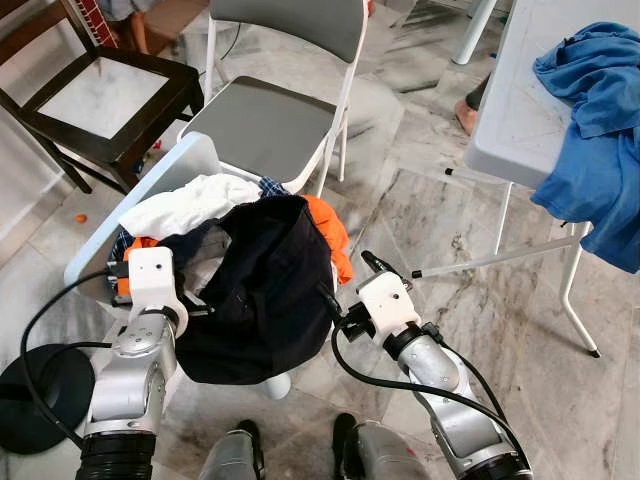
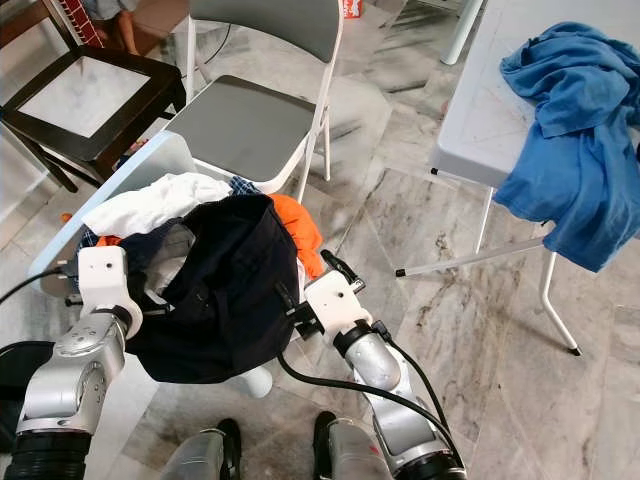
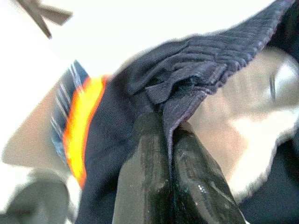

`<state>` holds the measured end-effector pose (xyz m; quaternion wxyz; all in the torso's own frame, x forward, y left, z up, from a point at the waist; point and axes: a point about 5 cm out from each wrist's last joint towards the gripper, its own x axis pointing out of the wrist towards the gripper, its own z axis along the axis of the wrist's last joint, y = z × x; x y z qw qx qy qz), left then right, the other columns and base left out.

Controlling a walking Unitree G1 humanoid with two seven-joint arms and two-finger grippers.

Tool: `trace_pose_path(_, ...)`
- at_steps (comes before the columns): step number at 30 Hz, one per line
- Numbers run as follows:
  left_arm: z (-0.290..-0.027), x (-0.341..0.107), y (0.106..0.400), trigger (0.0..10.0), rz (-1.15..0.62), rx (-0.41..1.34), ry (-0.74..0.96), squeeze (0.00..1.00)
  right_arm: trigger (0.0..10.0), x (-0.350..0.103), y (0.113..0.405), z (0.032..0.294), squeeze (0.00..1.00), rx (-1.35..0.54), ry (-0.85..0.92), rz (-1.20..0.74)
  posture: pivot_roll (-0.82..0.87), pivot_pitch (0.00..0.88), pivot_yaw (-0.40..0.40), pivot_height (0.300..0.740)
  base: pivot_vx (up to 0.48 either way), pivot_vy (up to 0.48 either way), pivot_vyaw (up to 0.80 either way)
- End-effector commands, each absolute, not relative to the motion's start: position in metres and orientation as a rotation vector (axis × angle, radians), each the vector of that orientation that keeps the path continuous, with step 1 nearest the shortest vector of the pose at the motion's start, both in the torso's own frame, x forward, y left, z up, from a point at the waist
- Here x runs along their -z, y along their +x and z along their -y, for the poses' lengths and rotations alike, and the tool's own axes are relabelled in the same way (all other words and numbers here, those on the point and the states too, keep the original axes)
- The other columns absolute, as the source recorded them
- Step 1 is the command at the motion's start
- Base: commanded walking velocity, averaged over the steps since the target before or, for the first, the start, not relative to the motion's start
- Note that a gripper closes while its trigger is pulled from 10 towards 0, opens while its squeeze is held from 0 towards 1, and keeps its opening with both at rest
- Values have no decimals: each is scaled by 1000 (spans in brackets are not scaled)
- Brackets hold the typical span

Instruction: Hang hanger

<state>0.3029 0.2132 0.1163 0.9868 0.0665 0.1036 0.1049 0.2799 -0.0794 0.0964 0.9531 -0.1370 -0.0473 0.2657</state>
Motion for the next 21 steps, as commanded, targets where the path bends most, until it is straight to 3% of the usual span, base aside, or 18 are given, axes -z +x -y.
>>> trace_pose_path(1,-213,-138,307,0,-68,-227,225,0,10000,-91,278,80,0,-546,-280,80,3,264,-32,740,0,0,0)
trace_pose_path(6,-198,-179,313,0,188,-175,388,0,10000,-91,278,79,0,-543,-281,83,3,263,-32,740,0,0,0)
trace_pose_path(12,-183,-206,316,0,368,-114,515,0,10000,-92,279,78,0,-543,-282,87,8,259,-34,740,0,0,0)
trace_pose_path(21,-173,-214,318,0,454,-86,559,0,10000,-92,281,79,0,-541,-288,91,7,255,-37,740,0,0,0)
